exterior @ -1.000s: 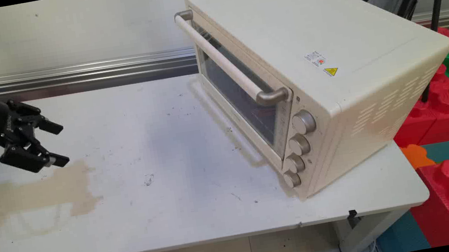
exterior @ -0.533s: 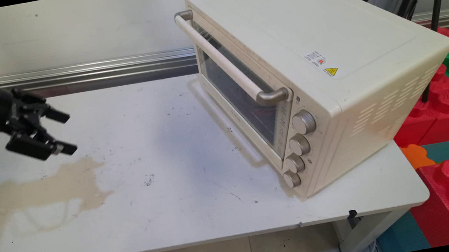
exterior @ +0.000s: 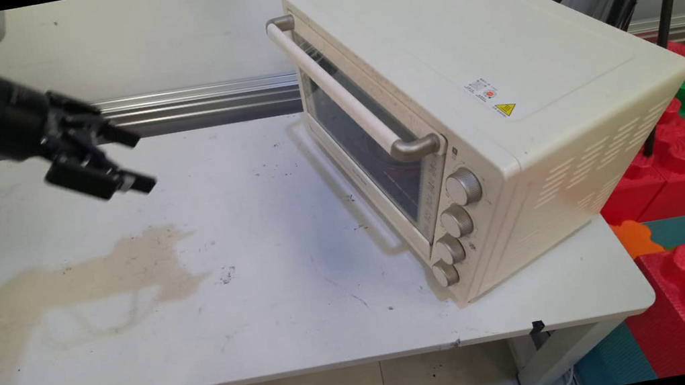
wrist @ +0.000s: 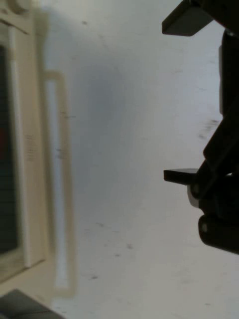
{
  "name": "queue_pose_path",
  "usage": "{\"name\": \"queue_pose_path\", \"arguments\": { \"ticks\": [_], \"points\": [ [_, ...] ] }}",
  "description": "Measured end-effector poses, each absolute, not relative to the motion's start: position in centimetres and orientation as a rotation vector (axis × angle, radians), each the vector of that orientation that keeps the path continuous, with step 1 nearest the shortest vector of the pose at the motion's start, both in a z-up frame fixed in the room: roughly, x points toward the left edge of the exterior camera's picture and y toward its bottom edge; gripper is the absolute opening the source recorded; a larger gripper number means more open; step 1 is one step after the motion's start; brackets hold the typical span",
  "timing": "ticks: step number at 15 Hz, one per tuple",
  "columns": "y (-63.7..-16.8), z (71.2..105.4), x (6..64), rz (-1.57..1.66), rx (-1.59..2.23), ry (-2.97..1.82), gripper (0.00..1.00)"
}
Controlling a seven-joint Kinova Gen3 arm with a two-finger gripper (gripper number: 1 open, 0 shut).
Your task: Open the oven
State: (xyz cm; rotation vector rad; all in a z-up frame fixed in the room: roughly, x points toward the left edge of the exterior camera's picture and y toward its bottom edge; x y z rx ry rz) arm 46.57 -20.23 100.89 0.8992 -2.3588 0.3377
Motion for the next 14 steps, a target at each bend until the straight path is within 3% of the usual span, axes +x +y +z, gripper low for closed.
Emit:
{"name": "queue_pose_path", "arguments": {
  "ticks": [14],
  "points": [
    [-27.1, 105.3, 38.0, 0.389, 0.813, -2.224, 1.00]
  ]
}}
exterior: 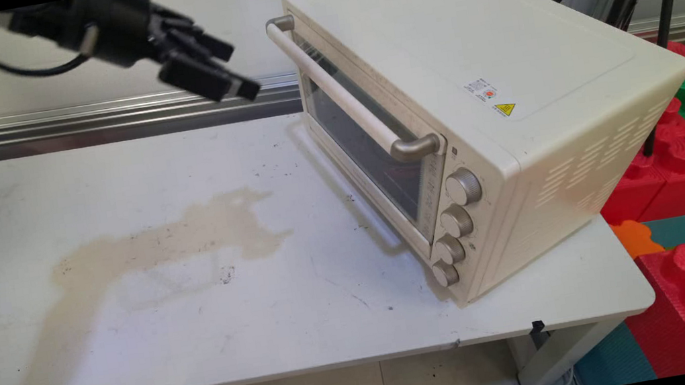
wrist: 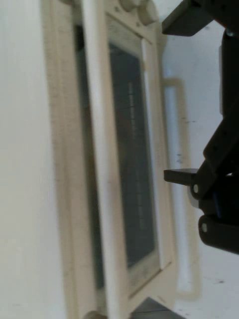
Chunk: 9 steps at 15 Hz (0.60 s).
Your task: Open the oven
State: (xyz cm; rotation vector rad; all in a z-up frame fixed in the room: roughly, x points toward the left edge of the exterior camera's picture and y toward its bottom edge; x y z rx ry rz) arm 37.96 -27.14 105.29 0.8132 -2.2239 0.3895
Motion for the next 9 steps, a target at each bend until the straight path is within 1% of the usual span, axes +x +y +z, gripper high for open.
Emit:
{"name": "queue_pose_path", "arguments": {
  "ticks": [9],
  "points": [
    [-31.0, 105.5, 33.6, 0.412, 0.806, -2.196, 1.00]
  ]
}}
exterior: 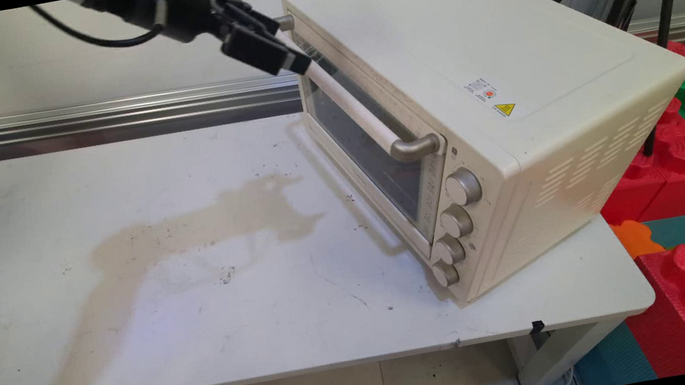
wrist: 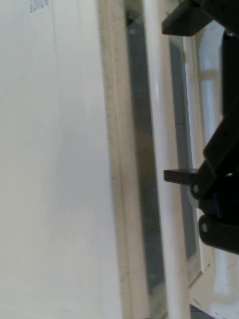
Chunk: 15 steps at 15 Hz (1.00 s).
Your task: Open the oven
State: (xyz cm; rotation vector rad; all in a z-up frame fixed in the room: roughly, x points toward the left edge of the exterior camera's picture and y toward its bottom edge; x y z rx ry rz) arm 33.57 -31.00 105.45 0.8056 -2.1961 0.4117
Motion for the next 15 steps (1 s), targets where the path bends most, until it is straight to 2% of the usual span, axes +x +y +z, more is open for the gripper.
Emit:
{"name": "queue_pose_path", "arguments": {
  "ticks": [5, 6, 15],
  "points": [
    [-32.3, 105.1, 32.2, 0.417, 0.806, -2.196, 1.00],
    [-32.4, 105.0, 32.0, 0.418, 0.805, -2.196, 0.00],
    [-34.0, 103.9, 30.2, 0.434, 0.820, -2.198, 0.00]
  ]
}}
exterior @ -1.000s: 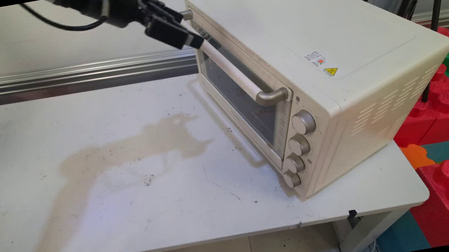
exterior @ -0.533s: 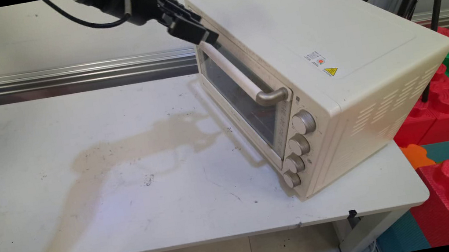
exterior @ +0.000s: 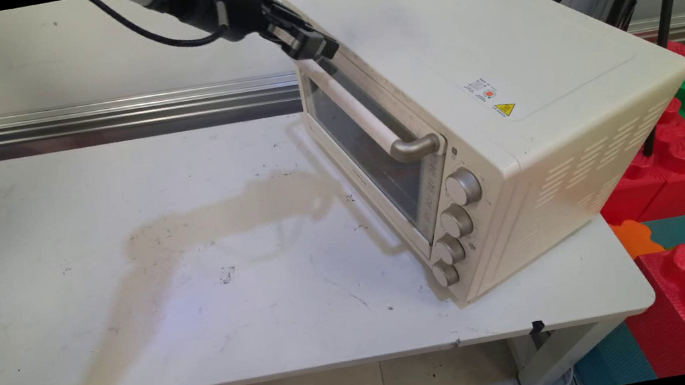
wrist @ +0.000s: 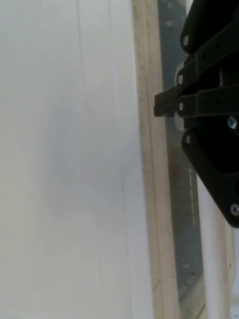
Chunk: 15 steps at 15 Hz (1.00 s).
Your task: Open the oven
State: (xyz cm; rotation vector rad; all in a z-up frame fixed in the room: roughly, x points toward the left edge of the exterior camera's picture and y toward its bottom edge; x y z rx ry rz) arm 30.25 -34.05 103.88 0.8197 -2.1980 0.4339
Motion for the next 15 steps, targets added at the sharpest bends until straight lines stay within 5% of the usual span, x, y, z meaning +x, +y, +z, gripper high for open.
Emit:
{"name": "queue_pose_path", "arguments": {
  "ticks": [15],
  "points": [
    [-36.1, 100.0, 28.5, 0.438, 0.864, -2.220, 0.00]
  ]
}}
